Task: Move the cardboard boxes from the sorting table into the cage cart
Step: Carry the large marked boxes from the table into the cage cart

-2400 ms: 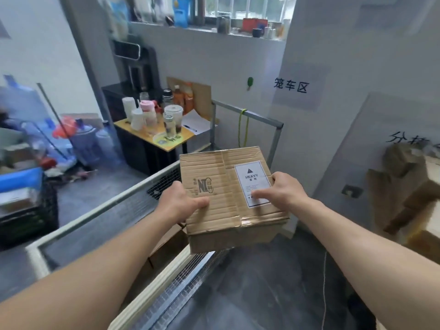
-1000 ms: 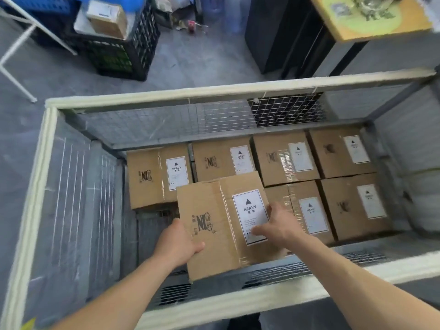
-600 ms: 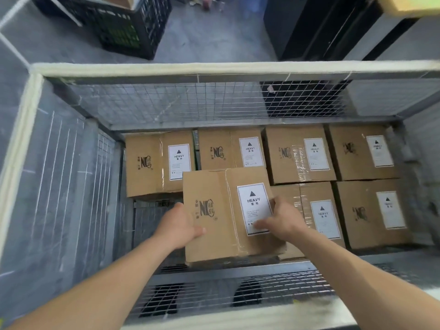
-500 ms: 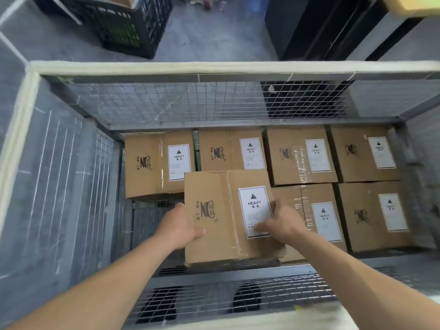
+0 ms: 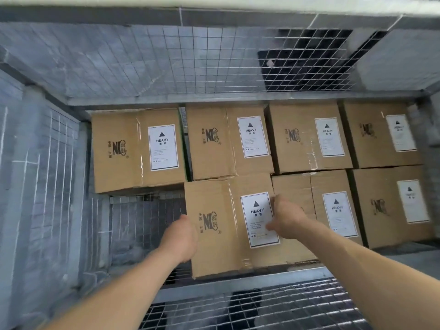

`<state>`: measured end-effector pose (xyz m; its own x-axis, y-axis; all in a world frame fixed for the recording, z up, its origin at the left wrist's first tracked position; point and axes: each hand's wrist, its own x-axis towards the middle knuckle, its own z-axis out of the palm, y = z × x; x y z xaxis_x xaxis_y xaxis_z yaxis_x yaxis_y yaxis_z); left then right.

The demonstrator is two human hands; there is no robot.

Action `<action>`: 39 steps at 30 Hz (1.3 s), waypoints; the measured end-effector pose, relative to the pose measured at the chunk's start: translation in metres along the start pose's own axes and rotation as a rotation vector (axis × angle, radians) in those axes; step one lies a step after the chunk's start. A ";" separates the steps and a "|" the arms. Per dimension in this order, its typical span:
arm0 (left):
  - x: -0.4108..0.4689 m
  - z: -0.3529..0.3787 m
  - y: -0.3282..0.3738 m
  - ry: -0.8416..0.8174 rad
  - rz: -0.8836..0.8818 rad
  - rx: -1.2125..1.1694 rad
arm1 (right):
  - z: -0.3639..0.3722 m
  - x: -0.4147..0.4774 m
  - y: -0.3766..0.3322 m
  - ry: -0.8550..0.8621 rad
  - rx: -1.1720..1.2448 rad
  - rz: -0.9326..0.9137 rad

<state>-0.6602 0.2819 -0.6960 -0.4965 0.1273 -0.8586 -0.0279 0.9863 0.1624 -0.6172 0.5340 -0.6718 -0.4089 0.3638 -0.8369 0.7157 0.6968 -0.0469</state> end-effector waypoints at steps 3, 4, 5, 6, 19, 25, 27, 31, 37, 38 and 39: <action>0.015 0.010 -0.003 0.000 -0.022 0.009 | 0.013 0.015 0.002 0.022 -0.077 -0.033; 0.019 0.013 -0.004 0.001 -0.023 0.014 | 0.015 0.018 0.001 0.029 -0.097 -0.044; 0.022 0.014 -0.005 0.000 -0.018 0.024 | 0.017 0.020 0.001 0.039 -0.119 -0.052; 0.024 0.015 -0.007 -0.006 -0.009 0.033 | 0.019 0.022 0.000 0.052 -0.140 -0.056; -0.083 -0.096 0.012 0.004 0.194 0.052 | -0.039 -0.090 -0.037 0.121 -0.234 -0.109; -0.201 -0.195 0.044 0.129 0.410 0.240 | -0.107 -0.227 -0.065 0.280 -0.108 -0.096; -0.241 -0.225 0.061 0.197 0.512 0.308 | -0.134 -0.275 -0.067 0.362 -0.033 -0.083; -0.316 -0.268 0.104 0.368 0.713 0.461 | -0.177 -0.363 -0.048 0.572 0.066 -0.073; -0.430 -0.268 0.160 0.463 0.976 0.581 | -0.196 -0.475 0.017 0.793 0.120 0.039; -0.448 -0.261 0.166 0.476 1.017 0.599 | -0.192 -0.494 0.029 0.816 0.133 0.064; -0.465 -0.252 0.170 0.484 1.052 0.622 | -0.186 -0.512 0.041 0.835 0.151 0.089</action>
<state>-0.6529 0.3644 -0.1461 -0.2982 0.9377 -0.1783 0.8978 0.3390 0.2812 -0.4836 0.4916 -0.1433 -0.5886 0.7910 -0.1669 0.8084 0.5758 -0.1221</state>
